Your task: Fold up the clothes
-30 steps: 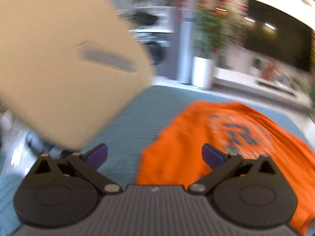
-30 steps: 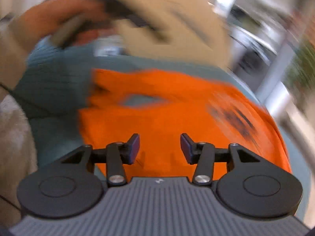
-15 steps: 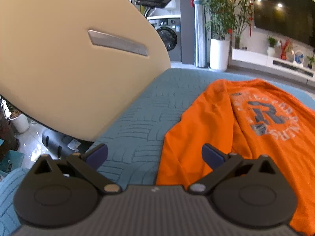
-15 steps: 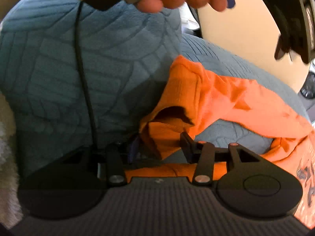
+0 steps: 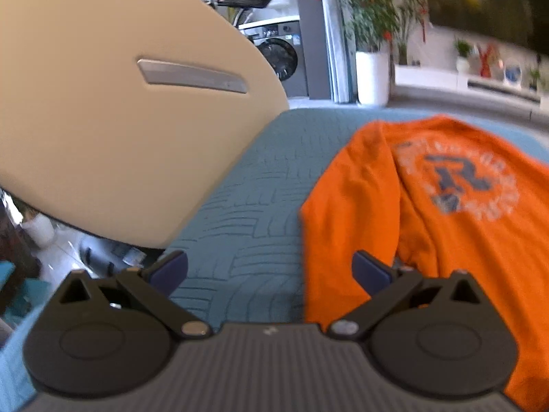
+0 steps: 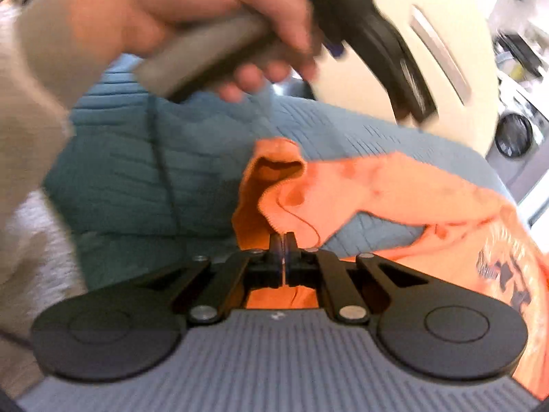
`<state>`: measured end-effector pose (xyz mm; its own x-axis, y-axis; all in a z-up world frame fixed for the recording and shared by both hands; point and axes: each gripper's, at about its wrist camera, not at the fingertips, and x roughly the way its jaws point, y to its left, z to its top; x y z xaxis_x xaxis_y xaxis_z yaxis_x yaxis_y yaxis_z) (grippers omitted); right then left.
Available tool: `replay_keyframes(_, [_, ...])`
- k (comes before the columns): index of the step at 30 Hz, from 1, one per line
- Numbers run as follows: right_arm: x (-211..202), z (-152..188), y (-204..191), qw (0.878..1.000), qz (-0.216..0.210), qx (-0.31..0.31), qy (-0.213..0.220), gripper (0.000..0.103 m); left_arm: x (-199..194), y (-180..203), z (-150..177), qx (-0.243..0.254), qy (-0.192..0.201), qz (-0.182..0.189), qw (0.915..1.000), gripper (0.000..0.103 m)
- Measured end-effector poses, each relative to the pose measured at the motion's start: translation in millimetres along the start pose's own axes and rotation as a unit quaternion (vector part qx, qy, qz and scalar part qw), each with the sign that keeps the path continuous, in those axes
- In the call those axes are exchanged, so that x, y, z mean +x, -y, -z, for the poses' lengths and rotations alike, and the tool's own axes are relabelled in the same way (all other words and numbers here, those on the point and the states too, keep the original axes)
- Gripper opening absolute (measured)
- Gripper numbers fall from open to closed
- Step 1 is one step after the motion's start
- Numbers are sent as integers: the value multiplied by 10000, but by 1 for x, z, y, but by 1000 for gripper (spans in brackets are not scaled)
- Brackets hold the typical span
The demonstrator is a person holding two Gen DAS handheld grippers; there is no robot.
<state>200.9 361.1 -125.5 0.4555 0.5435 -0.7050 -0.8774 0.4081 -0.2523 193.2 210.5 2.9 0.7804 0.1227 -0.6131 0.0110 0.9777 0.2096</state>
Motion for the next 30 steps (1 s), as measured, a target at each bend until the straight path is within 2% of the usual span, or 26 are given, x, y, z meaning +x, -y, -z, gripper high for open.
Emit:
replay_keyframes(1, [-1, 0, -5, 9998, -38, -151, -92, 4, 5, 3, 1, 74, -134, 14, 9999, 103])
replay_keyframes(4, [4, 29, -16, 9977, -241, -298, -562, 6, 24, 23, 12, 659, -699, 113, 9953, 103])
replay_keyframes(6, [11, 44, -13, 9970, -345, -94, -687, 6, 34, 41, 22, 1152, -1017, 182, 9880, 100])
replay_keyframes(8, [3, 55, -4, 9962, -475, 237, -684, 7, 45, 59, 32, 1640, -1330, 251, 9771, 93])
replay_keyframes(9, [-6, 59, -3, 9962, -492, 342, -627, 7, 49, 65, 36, 1807, -1443, 283, 9725, 95])
replay_keyframes(10, [-19, 66, 8, 9960, -489, 575, -485, 7, 47, 64, 34, 1711, -1410, 307, 9746, 96])
replay_keyframes(11, [-33, 73, 16, 9955, -454, 739, -381, 11, 46, 63, 33, 1614, -1376, 332, 9767, 96])
replay_keyframes(12, [-43, 79, 21, 9954, -319, 855, -299, 24, 44, 63, 32, 1518, -1343, 356, 9786, 95])
replay_keyframes(13, [-52, 86, 29, 9947, -131, 998, -196, 31, 43, 62, 31, 1421, -1309, 380, 9804, 95])
replay_keyframes(14, [-61, 93, 37, 9934, 56, 1140, -92, 43, 40, 60, 28, 1309, -1261, 384, 9826, 95])
replay_keyframes(15, [-76, 99, 48, 9911, 256, 1307, 1, 54, 32, 55, 24, 1165, -1171, 320, 9857, 95])
replay_keyframes(17, [-115, 123, 63, 9838, 578, 1690, 126, 70, 13, 47, 18, 1031, -956, 96, 9900, 95])
replay_keyframes(20, [-167, 174, 83, 9688, 663, 2360, 368, 71, -18, 39, 20, 841, -715, -285, 9935, 99])
replay_keyframes(21, [-179, 193, 92, 9602, 684, 2661, 503, 71, -27, 38, 22, 796, -658, -400, 9938, 99])
replay_keyframes(23, [-197, 219, 92, 9477, 698, 3025, 740, 71, -44, 44, 30, 828, -596, -613, 9929, 99])
replay_keyframes(25, [-196, 237, 78, 9355, 691, 3320, 992, 72, -57, 51, 41, 814, -531, -726, 9926, 99])
replay_keyframes(27, [-240, 246, 40, 9246, 788, 3523, 1215, 72, -71, 63, 52, 699, -474, -556, 9949, 99])
replay_keyframes(29, [-252, 229, 33, 9201, 921, 3582, 1287, 72, -86, 77, 61, 457, -392, -321, 9977, 99])
replay_keyframes(30, [-250, 234, 31, 9174, 1083, 3599, 1309, 72, -89, 86, 65, 336, -426, -179, 9984, 99])
